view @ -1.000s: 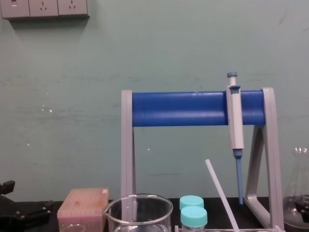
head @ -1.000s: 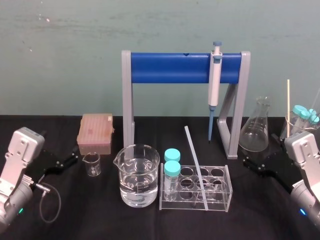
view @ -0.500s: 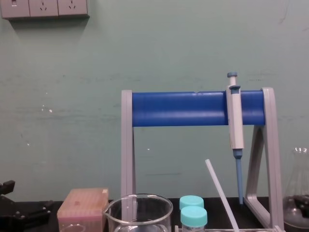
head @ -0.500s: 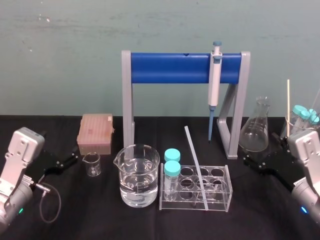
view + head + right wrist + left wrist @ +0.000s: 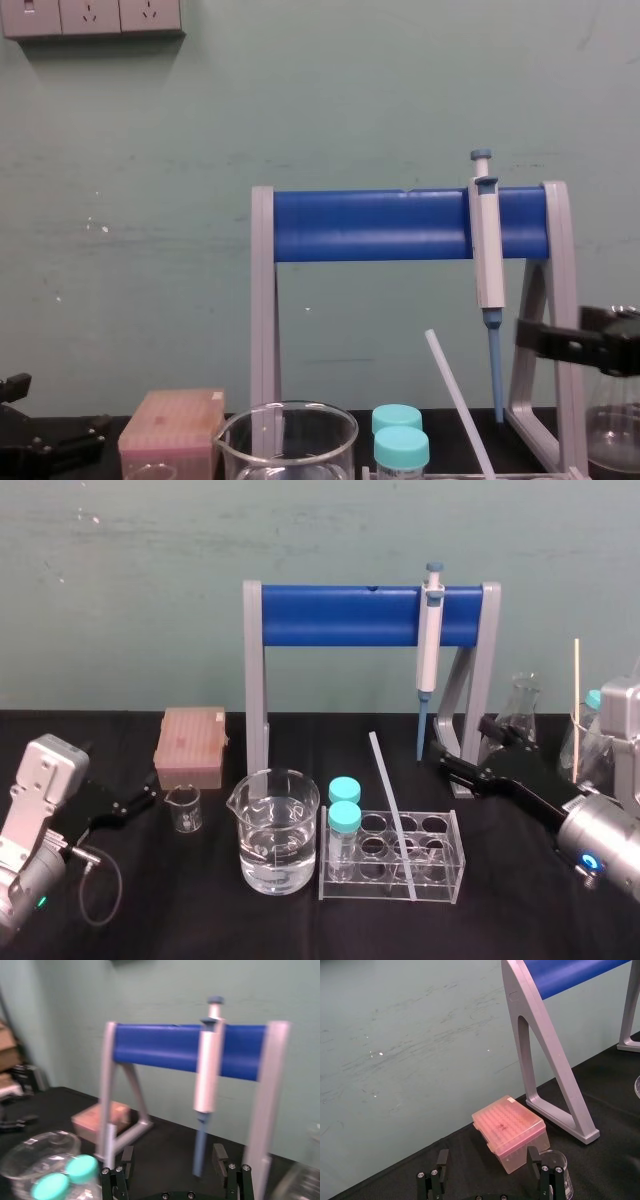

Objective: Pick up the stirring rod with one hand, then place it down.

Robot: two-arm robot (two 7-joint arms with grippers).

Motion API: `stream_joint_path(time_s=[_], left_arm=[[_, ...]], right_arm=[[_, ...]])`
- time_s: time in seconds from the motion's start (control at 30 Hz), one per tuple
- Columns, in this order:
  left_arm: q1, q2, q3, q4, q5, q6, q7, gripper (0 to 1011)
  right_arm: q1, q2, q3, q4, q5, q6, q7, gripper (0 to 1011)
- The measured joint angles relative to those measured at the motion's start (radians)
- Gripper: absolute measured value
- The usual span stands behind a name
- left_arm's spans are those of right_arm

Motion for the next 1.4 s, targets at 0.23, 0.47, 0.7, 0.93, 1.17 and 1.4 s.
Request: stream_joint_path(time_s=[0.23, 0.47, 0.7, 0.93, 1.17, 1.4], left_arm=[[0.0, 0.0, 0.0, 0.0, 0.0, 0.0, 0.0, 1000], [0.0, 0.0, 0.0, 0.0, 0.0, 0.0, 0.0, 1000], [0.0, 0.0, 0.0, 0.0, 0.0, 0.0, 0.0, 1000], [0.0, 0.0, 0.0, 0.0, 0.0, 0.0, 0.0, 1000], [0.0, 0.0, 0.0, 0.0, 0.0, 0.0, 0.0, 1000], [0.0, 0.0, 0.0, 0.0, 0.0, 0.0, 0.0, 1000]], right_arm=[[0.046, -0.017, -0.028, -0.007, 0.02, 0.079, 0.087, 1002], [0.084, -0.032, -0.068, 0.001, -0.012, 0.166, 0.097, 1002], [0.129, -0.058, -0.106, 0.038, -0.046, 0.215, 0.102, 1002], [0.163, -0.08, -0.131, 0.073, -0.072, 0.241, 0.113, 1002], [0.168, -0.089, -0.134, 0.082, -0.088, 0.251, 0.109, 1002], [0.168, -0.089, -0.135, 0.083, -0.09, 0.251, 0.106, 1002]])
